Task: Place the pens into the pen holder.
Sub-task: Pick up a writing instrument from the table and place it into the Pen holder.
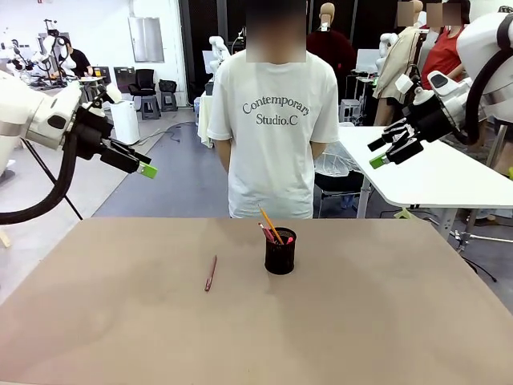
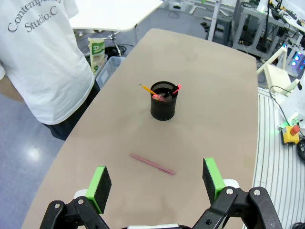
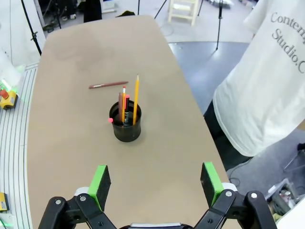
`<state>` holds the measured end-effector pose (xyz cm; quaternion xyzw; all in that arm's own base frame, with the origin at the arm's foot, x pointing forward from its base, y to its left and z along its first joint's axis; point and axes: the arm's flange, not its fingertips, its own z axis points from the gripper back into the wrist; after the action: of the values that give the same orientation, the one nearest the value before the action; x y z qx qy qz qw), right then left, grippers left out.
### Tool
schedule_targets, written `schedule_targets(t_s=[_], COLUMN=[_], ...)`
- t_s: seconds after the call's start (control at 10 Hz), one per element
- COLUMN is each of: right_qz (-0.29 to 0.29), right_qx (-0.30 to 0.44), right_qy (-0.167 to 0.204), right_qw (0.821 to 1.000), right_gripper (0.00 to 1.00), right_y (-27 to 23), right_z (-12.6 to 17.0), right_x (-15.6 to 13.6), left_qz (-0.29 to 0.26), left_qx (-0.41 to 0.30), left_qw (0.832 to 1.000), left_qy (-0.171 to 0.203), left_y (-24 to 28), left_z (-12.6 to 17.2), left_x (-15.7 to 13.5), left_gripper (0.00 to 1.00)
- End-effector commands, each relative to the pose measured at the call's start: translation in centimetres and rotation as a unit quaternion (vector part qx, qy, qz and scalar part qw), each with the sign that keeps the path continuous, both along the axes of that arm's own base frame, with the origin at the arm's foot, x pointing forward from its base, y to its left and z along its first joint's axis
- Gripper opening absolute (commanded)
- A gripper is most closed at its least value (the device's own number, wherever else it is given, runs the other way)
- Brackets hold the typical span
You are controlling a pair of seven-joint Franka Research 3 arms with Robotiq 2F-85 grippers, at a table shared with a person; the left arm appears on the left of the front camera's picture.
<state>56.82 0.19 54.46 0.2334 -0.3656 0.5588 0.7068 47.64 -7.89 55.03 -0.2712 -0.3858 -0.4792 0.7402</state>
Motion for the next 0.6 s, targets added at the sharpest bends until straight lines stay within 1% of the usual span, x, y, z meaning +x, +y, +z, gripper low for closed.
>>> schedule_targets(t_s=[0.0,0.5], right_qz=[0.004,0.004], right_qx=[0.001,0.001], right_qy=[-0.002,-0.002], right_qw=[1.000,1.000], right_gripper=[1.00,1.00], right_y=[0.09,0.09], right_z=[0.24,0.24], right_x=[0.32,0.32], left_qz=[0.002,0.002], left_qx=[0.000,0.000], left_qw=[1.000,1.000], left_qy=[0.000,0.000], left_y=[0.19,0.19], left_z=[0.08,0.08], left_x=[-0.21,-0.21], left_gripper=[1.00,1.00])
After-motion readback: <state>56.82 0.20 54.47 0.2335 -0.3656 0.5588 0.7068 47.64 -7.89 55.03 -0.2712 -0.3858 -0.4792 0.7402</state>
